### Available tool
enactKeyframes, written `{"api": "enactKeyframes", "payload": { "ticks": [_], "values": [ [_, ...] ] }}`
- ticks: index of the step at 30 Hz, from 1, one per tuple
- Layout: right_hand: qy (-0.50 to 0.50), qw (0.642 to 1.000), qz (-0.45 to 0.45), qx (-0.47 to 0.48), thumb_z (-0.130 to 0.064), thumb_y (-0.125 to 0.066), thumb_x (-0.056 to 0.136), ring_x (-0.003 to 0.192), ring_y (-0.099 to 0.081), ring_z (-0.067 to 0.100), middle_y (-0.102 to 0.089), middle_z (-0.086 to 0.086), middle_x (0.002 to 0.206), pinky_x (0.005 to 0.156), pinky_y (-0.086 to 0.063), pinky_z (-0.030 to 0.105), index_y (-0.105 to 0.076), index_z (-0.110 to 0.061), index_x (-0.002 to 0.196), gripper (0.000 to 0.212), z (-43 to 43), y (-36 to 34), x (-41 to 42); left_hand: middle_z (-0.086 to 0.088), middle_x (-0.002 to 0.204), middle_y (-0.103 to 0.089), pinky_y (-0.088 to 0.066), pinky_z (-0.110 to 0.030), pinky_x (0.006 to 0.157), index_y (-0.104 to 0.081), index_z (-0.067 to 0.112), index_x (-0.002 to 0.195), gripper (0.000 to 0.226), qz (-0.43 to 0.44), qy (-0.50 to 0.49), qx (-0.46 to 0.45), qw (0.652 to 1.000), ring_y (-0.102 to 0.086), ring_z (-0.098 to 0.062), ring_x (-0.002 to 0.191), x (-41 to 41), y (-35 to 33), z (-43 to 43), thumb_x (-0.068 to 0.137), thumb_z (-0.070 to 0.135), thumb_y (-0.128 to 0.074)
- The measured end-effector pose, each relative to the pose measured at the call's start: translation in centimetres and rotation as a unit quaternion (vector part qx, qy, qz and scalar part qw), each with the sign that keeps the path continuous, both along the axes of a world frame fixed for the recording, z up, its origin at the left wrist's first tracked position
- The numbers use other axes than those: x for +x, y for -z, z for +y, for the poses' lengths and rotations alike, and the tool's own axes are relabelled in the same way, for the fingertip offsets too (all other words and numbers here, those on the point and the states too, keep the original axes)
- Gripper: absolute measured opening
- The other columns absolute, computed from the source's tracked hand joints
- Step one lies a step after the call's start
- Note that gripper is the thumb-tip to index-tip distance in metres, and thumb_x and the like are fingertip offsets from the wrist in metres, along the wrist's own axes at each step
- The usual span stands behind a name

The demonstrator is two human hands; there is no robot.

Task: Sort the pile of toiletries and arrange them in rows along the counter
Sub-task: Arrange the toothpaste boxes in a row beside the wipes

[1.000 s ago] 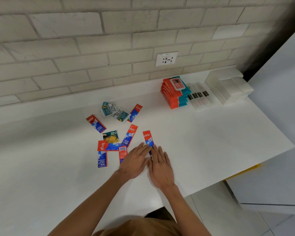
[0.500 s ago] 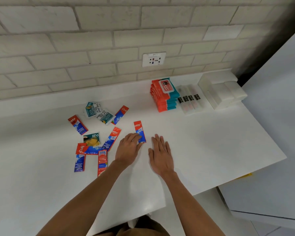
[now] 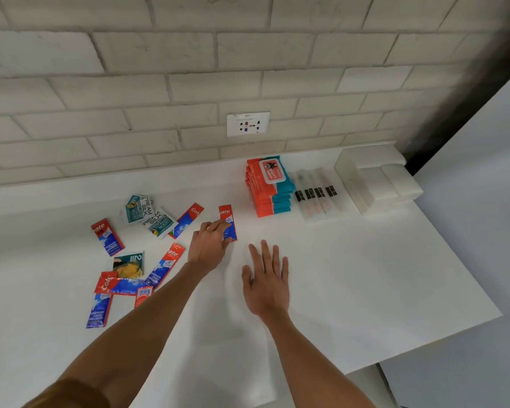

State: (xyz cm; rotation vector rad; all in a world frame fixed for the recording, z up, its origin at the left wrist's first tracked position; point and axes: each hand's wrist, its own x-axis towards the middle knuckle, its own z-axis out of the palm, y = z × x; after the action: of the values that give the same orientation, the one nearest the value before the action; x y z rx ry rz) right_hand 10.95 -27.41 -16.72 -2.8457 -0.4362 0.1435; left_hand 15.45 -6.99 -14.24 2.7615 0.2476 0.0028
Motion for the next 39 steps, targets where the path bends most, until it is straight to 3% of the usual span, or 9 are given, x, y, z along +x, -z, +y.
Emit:
{"api": "enactKeyframes", "payload": {
  "ticks": [15,39],
  "values": [
    [0.003,1.000,-0.004,0.010,-0.053,-0.015,0.111,0.163,0.018,0.023,0.009,-0.006,0.179,0.133,-0.004,0.054,-0.004,-0.037,0.170,0.062,0.1,-0.2,0.3,-0.002,0.153,-0.051,-0.041,-0.053,0.111,-0.047,0.026,0.150,0.051,0.030,-0.008,0.028,0.999,-0.046,-0.031,0.138,6.5,-0.8,1.0,0.101,0.035,-0.061],
    [0.003,1.000,-0.012,0.005,-0.053,-0.017,0.112,0.164,0.014,0.026,0.003,-0.003,0.179,0.132,-0.007,0.056,-0.010,-0.035,0.170,0.061,0.1,-0.5,0.3,-0.001,0.158,-0.041,-0.047,-0.050,0.106,-0.037,0.030,0.156,0.060,0.083,0.020,0.062,0.994,-0.042,-0.032,0.136,11.2,-0.6,1.4,0.102,0.047,-0.055]
  ]
}}
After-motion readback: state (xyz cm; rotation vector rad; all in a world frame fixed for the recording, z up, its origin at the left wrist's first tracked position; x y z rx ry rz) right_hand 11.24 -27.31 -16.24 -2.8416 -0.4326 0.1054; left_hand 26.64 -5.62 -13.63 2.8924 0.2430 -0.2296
